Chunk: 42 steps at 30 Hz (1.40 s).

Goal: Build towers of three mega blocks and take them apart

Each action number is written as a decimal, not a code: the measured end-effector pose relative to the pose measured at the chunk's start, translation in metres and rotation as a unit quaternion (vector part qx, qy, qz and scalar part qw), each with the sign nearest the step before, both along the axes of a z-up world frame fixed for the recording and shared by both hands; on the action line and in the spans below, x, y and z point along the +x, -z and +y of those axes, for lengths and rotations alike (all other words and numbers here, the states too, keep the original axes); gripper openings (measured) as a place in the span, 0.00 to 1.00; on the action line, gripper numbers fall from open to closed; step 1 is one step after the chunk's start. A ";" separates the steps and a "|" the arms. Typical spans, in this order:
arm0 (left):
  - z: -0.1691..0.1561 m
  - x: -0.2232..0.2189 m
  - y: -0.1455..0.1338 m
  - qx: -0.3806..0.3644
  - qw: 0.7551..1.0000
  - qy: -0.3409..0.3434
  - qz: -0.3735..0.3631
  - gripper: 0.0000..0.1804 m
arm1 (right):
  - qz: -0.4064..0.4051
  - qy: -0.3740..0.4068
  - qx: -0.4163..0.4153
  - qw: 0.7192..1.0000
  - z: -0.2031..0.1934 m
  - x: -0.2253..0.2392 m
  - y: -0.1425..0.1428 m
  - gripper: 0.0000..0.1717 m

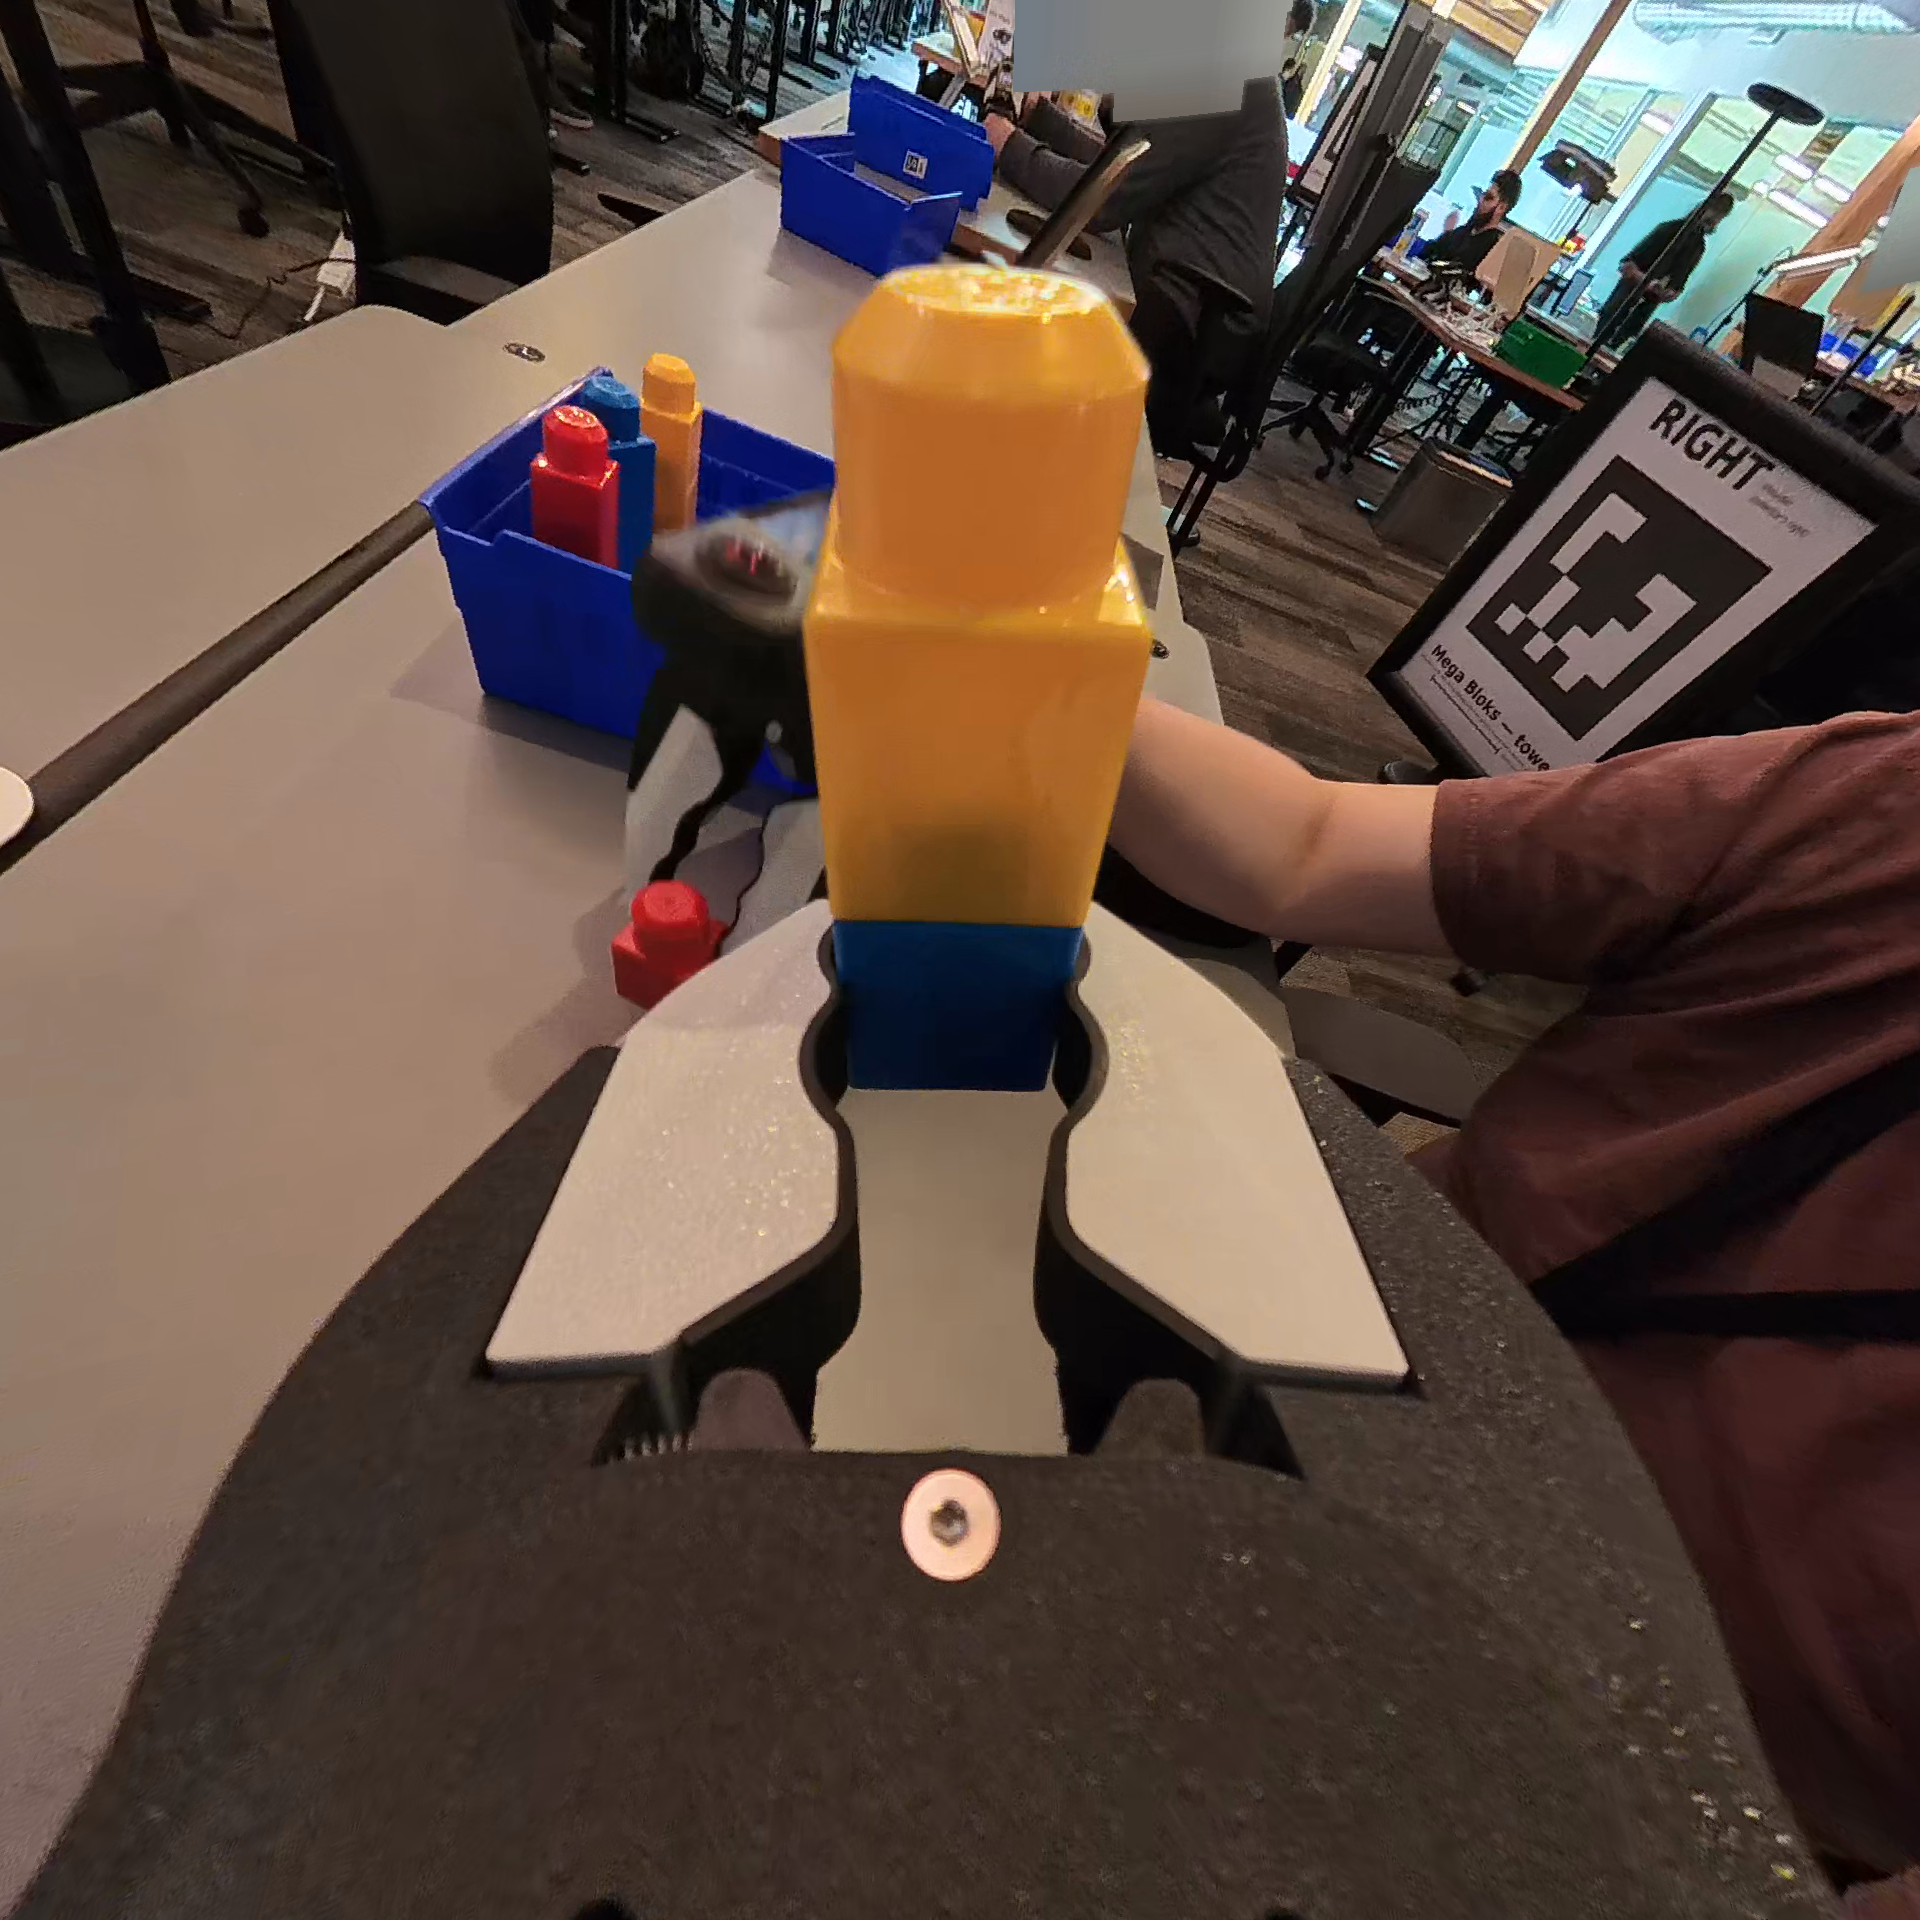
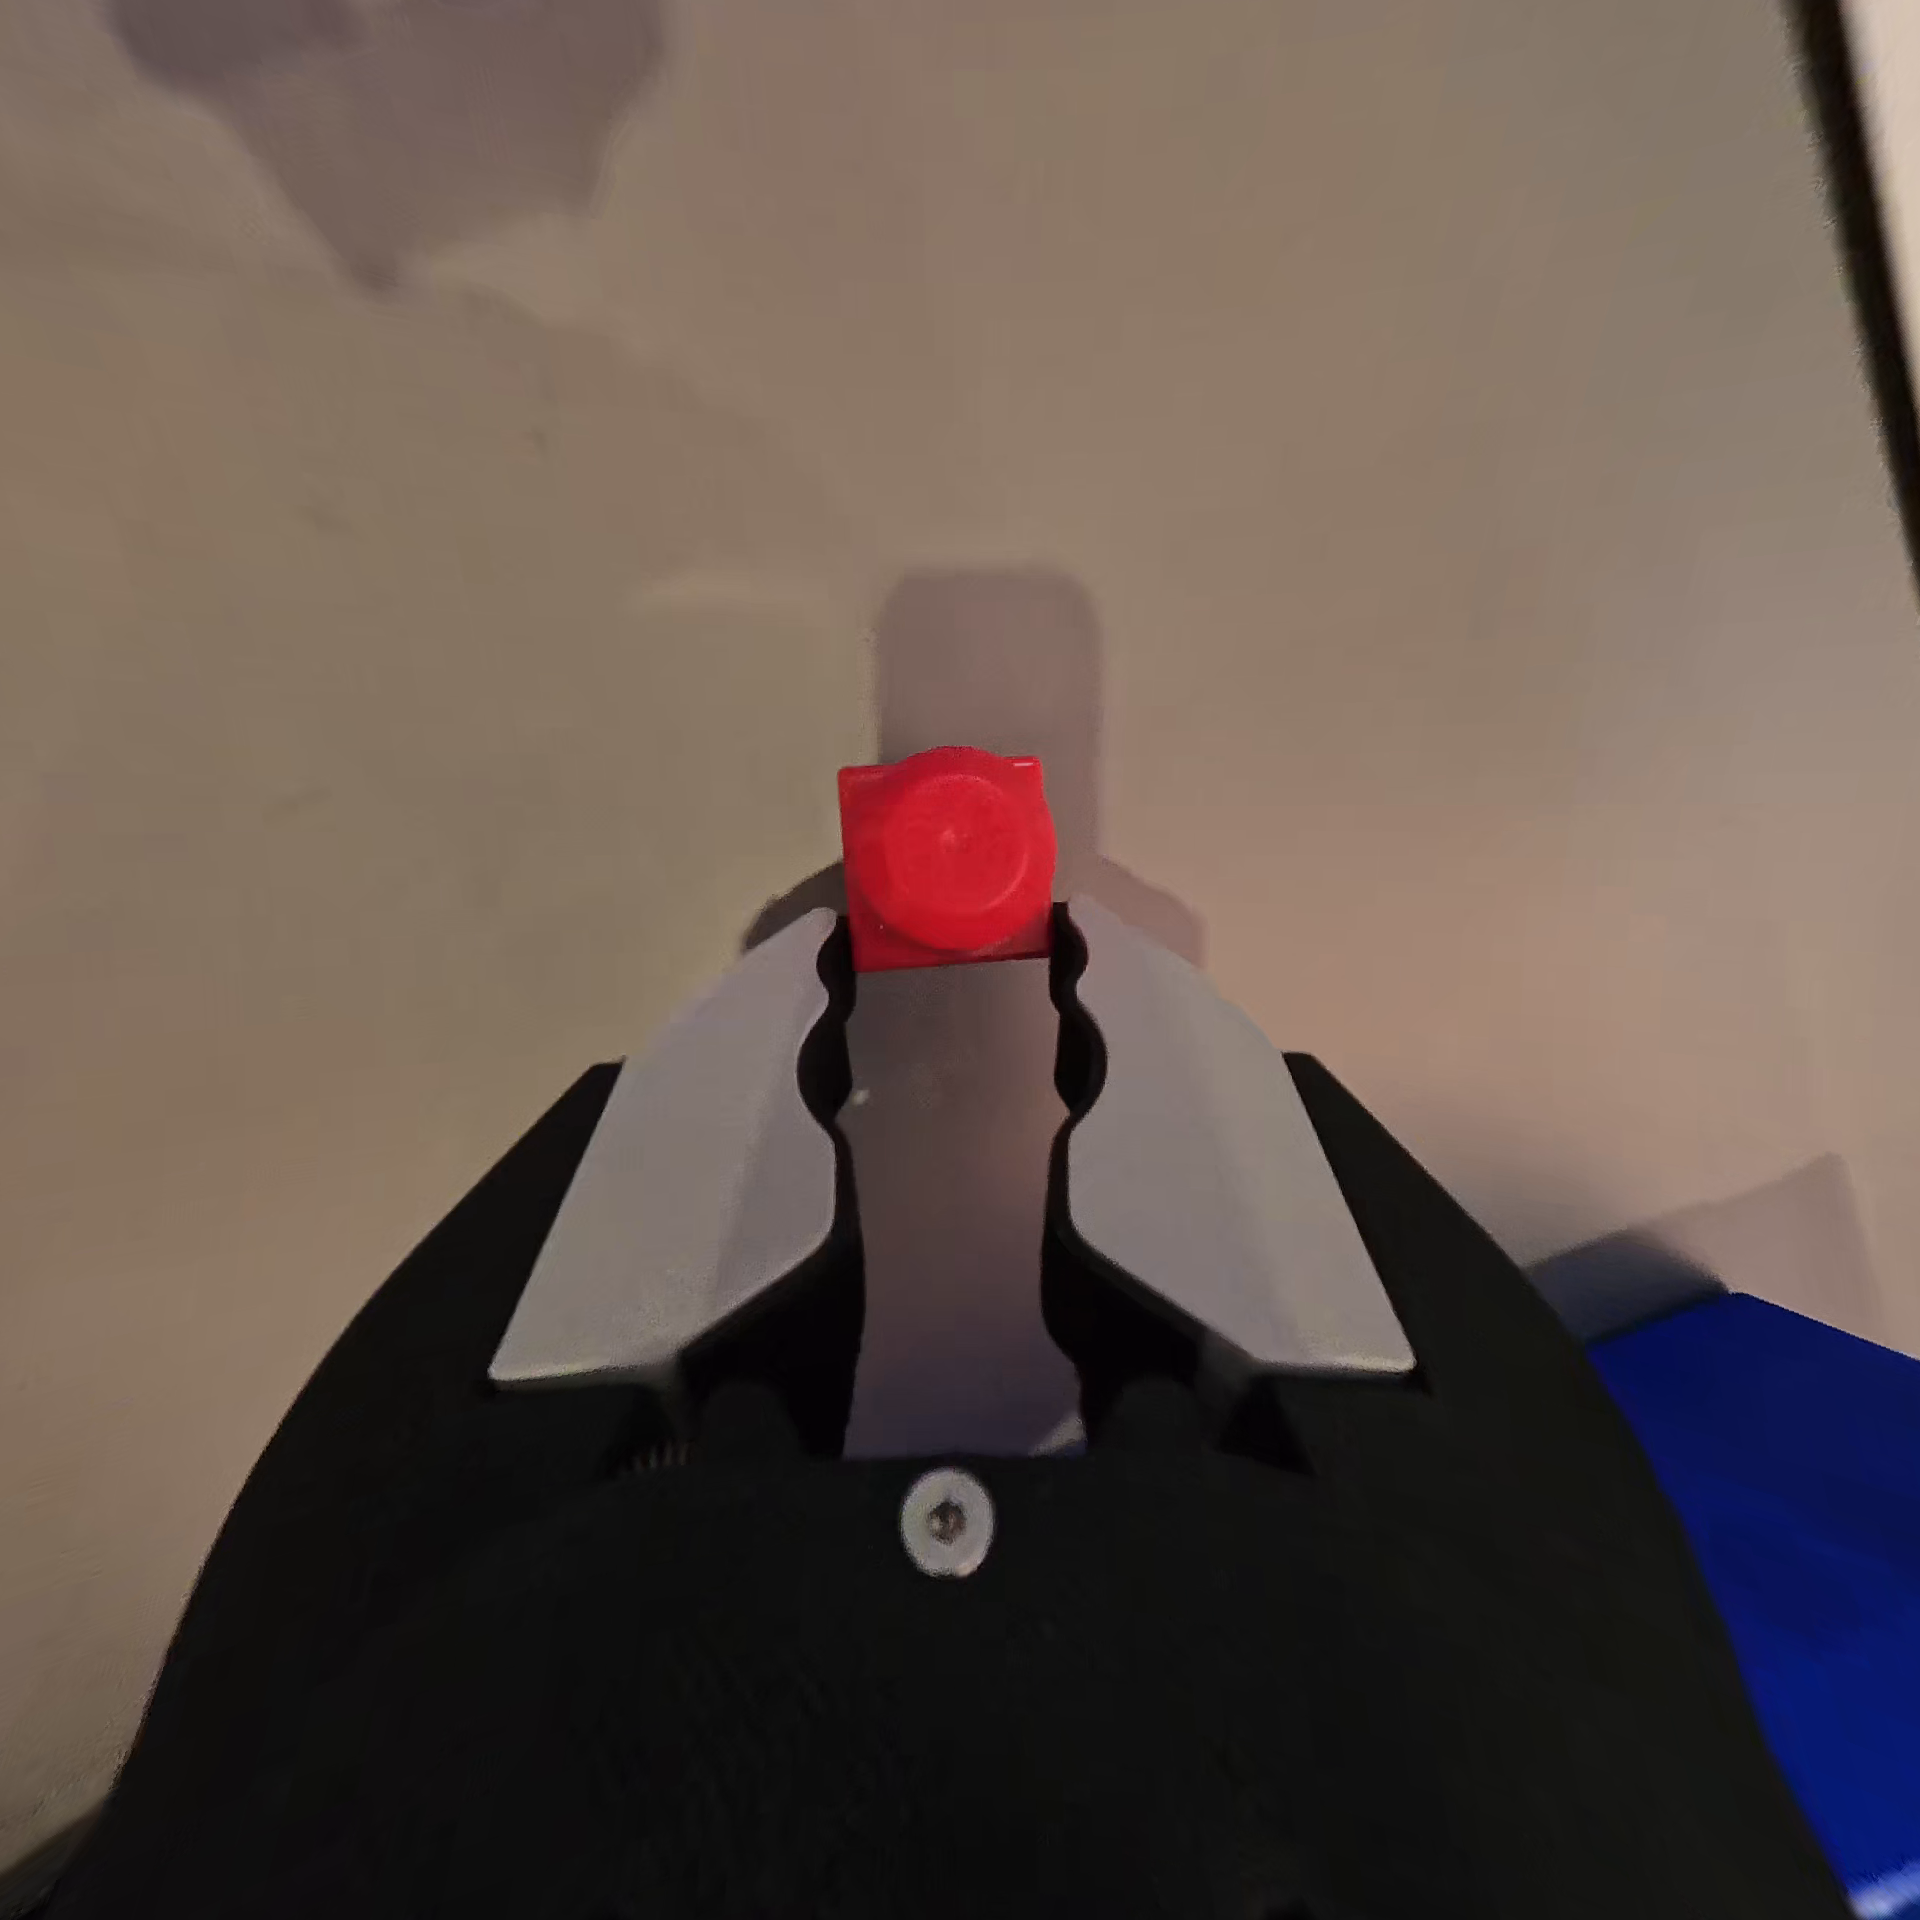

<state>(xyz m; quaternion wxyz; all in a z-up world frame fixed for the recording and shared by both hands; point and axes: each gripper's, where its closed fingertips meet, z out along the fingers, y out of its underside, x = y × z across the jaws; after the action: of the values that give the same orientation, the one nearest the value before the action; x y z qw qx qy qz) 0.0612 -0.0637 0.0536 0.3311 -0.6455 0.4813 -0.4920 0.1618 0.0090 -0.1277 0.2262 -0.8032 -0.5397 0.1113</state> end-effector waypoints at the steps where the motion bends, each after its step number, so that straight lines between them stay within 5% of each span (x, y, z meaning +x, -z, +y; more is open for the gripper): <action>1: 0.002 0.002 0.003 0.000 1.000 -0.005 0.006 0.20 | 0.037 0.005 -0.006 0.999 -0.001 -0.003 -0.013 0.22; 8: 0.004 0.029 0.053 -0.022 0.996 0.011 0.090 0.20 | 0.347 0.009 -0.015 0.938 -0.022 -0.002 -0.154 0.22; 13: -0.005 0.051 0.081 -0.026 0.991 0.041 0.127 0.20 | 0.406 -0.025 0.006 0.914 -0.044 0.010 -0.197 0.22; 16: -0.013 0.056 0.092 -0.019 0.986 0.057 0.156 0.20 | 0.408 -0.051 -0.010 0.911 -0.058 0.004 -0.202 0.22; 30: -0.036 0.051 0.121 0.046 0.957 0.107 0.267 0.20 | 0.232 -0.129 -0.063 0.962 -0.089 -0.013 -0.138 0.22; 36: -0.032 0.061 0.102 0.002 0.976 0.091 0.200 0.20 | 0.305 -0.108 -0.022 0.946 -0.076 -0.024 -0.161 0.24; 42: -0.029 0.069 0.079 -0.002 0.988 0.076 0.133 0.20 | 0.470 -0.094 -0.055 0.876 -0.069 -0.045 -0.201 0.22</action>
<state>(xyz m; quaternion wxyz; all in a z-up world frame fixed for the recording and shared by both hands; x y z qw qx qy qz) 0.1306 -0.0924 -0.0258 0.2250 -0.6674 0.5673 -0.4267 0.1166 -0.0596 0.0731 0.3976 -0.6129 -0.4356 0.5258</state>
